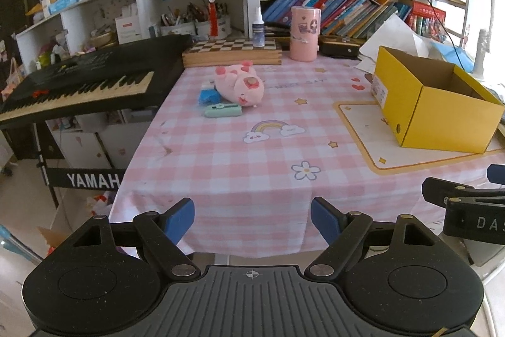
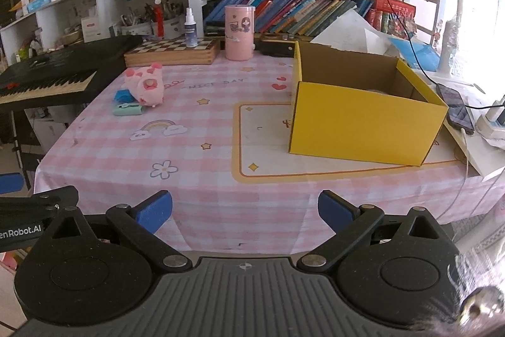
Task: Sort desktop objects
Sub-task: 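Move both tools toward the green tape dispenser and pink pig plush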
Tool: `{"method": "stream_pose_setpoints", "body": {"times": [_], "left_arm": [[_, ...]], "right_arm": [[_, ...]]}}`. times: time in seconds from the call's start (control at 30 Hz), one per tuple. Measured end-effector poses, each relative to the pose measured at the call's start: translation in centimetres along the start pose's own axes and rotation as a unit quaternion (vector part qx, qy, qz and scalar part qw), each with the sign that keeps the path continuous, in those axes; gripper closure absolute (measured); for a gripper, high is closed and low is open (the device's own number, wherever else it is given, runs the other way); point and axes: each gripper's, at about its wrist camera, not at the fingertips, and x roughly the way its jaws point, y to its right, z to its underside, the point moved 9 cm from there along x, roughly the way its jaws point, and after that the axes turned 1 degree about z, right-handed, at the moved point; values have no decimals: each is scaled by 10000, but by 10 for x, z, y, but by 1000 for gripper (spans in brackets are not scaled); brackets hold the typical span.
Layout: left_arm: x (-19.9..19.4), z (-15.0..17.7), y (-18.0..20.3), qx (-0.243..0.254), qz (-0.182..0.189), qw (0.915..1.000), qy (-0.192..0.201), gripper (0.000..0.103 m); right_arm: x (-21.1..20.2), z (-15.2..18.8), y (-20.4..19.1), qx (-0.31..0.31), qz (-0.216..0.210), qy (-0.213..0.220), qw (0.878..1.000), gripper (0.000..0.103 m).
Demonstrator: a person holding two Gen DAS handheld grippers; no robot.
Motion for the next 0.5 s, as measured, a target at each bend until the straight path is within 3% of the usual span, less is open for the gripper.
{"method": "stream_pose_setpoints", "body": {"times": [0.5], "left_arm": [[5, -1, -16, -54, 12, 10000, -22, 19]], "right_arm": [[9, -5, -21, -143, -124, -80, 9998, 4]]}}
